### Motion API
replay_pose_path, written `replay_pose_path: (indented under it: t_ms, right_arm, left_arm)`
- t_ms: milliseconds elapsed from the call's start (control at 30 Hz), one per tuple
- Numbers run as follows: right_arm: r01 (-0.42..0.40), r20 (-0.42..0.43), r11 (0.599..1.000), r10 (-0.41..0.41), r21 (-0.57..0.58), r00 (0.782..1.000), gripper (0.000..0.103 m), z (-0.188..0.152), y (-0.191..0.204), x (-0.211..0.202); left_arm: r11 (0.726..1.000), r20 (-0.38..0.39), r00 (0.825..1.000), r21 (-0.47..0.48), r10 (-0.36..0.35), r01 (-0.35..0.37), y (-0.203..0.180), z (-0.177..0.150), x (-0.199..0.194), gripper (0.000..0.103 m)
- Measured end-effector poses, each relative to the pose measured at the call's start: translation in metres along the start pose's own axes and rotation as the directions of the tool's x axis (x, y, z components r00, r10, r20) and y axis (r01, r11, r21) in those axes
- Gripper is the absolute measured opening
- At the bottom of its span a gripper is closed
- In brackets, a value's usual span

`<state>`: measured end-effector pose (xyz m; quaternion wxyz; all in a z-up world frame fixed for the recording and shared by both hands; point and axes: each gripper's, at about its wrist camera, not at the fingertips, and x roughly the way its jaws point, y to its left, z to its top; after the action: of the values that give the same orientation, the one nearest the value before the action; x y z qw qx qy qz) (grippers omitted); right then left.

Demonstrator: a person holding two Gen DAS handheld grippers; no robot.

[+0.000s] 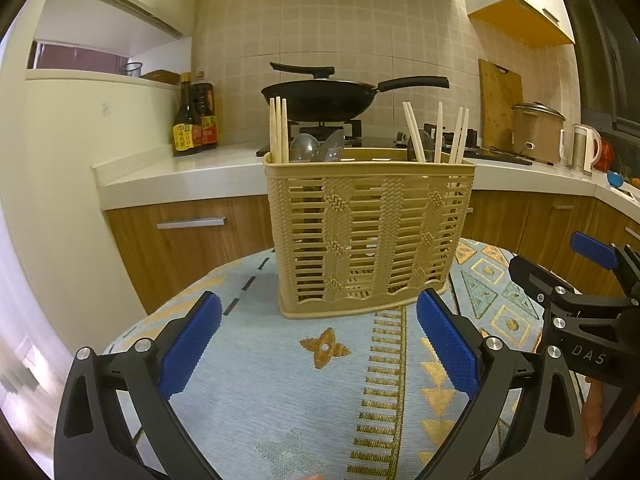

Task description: Organize utensils

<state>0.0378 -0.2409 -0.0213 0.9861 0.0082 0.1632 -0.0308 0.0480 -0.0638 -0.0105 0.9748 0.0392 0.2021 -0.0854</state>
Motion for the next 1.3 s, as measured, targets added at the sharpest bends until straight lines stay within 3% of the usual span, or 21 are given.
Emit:
replay_pose_path:
  t_ms: [867, 1300]
  right_arm:
    - [0.001, 0.022, 0.999, 0.000, -0.044, 1.000, 0.095, -0.0022, 0.0076, -0.0038]
    - [0.009, 0.023, 1.000, -0.009, -0.015, 1.000, 0.095, -0.0019, 0.0019, -0.0047]
  left_arm:
    - [1.000, -0.015, 0.999, 0.001, -0.029, 0.029, -0.0021, -0.0009, 0.0026, 0.095]
    - [1.000, 0.003, 1.000, -0.006, -0.002, 0.002, 0.0010, -0.0011, -0.0014, 0.095]
